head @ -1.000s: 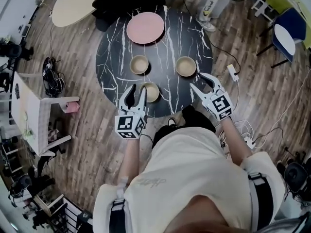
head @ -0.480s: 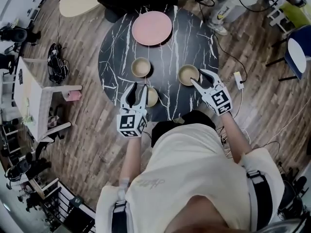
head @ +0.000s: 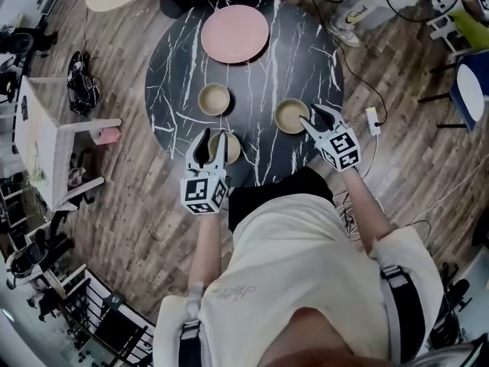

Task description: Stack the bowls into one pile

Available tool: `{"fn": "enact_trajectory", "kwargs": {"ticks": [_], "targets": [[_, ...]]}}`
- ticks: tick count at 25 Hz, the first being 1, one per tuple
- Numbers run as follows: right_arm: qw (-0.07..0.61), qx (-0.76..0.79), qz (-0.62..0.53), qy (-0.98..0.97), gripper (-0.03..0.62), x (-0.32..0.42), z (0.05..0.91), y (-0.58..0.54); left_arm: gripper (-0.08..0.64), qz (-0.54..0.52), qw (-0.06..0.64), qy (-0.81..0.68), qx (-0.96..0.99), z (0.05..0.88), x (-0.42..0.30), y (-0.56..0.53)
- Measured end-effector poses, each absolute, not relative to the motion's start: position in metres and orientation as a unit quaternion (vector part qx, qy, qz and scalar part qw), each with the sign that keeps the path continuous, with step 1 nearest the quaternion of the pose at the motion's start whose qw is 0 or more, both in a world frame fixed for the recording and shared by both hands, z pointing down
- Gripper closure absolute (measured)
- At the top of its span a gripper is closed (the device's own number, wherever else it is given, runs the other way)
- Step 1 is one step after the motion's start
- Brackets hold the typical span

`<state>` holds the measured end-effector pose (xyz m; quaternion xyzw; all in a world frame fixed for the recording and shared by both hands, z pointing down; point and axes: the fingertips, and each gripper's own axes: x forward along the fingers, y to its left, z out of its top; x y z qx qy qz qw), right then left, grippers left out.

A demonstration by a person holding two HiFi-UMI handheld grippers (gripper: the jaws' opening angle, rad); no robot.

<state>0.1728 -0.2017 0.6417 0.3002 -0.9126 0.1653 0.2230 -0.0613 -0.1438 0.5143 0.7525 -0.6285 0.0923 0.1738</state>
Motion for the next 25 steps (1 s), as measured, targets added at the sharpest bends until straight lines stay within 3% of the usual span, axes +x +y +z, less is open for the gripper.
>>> {"fn": "enact_trajectory", "kwargs": {"ticks": [13, 25], "targets": [[0.295, 0.32, 0.22, -0.873, 0.402, 0.18, 0.718, -0.204, 0.391, 0.106, 0.191, -0.625, 0.749, 0.53, -0.072, -0.147], [0.316, 0.339, 0.262, -0.847, 0.45, 0.18, 0.743, -0.211, 0.391, 0.106, 0.209, -0.626, 0.743, 0.542, -0.086, -0.139]]}}
